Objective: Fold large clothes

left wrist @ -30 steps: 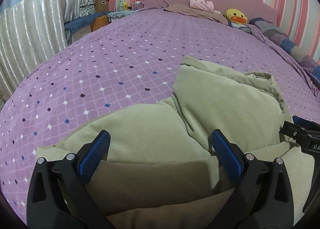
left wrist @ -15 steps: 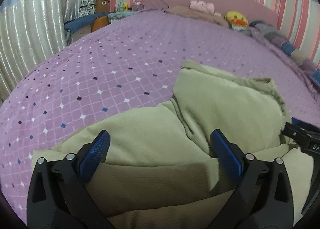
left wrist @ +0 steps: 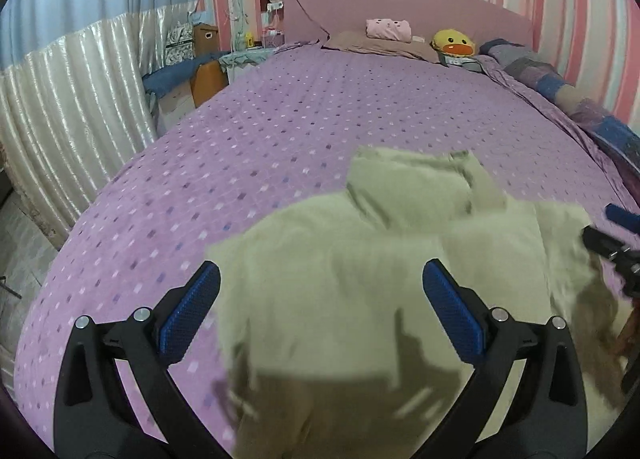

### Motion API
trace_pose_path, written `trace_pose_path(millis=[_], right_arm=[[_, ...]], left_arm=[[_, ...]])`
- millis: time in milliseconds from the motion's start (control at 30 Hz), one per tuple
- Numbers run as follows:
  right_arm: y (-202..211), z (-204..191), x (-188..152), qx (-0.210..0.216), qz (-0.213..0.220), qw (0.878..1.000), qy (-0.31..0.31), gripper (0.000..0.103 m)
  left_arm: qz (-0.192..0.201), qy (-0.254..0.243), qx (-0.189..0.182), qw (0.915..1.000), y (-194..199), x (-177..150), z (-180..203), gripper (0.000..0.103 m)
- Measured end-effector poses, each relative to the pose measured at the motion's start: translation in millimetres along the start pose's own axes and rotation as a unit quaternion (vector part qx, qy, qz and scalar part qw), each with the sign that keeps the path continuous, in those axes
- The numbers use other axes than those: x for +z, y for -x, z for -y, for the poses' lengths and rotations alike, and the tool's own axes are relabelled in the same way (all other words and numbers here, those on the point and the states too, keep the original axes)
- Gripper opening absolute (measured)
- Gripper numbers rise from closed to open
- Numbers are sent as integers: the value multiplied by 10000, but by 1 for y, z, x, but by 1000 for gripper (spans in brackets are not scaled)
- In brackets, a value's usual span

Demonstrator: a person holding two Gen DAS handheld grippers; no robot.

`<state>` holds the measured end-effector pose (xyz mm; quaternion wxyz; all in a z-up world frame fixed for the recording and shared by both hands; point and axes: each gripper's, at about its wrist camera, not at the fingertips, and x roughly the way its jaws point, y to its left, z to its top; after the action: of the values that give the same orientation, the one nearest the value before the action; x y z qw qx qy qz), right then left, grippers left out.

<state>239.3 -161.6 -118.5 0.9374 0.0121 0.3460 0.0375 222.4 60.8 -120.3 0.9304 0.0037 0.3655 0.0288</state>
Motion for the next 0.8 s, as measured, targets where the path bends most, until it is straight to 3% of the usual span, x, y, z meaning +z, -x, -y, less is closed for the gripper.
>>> trace_pose_path(millis=[100, 200, 300, 400, 533, 667, 800], right_arm=[[23, 10, -43, -100, 12, 9999, -138, 101], [18, 21, -74, -305, -160, 9986, -413, 101], [16, 26, -91, -517, -33, 9968, -609, 101], [12, 16, -103, -784, 17, 9964, -318, 101], [3, 11, -110, -949, -13, 9953, -210, 102], [-4, 10, -111, -1014, -141, 9946, -152, 102], [0, 11, -110, -1055, -269, 9940, -101, 102]], left_arm=[[-185, 99, -62, 9998, 15, -45, -10, 100], [-377, 150, 148, 9991, 12, -83, -12, 100], [-409, 347, 297, 9981, 4, -101, -14, 100], [-352, 466, 351, 9977, -1, -121, -14, 100], [-225, 496, 333, 9980, -5, -128, -13, 100], [-317, 590, 200, 9976, -12, -129, -17, 100], [-366, 490, 309, 9977, -10, -125, -11, 100]])
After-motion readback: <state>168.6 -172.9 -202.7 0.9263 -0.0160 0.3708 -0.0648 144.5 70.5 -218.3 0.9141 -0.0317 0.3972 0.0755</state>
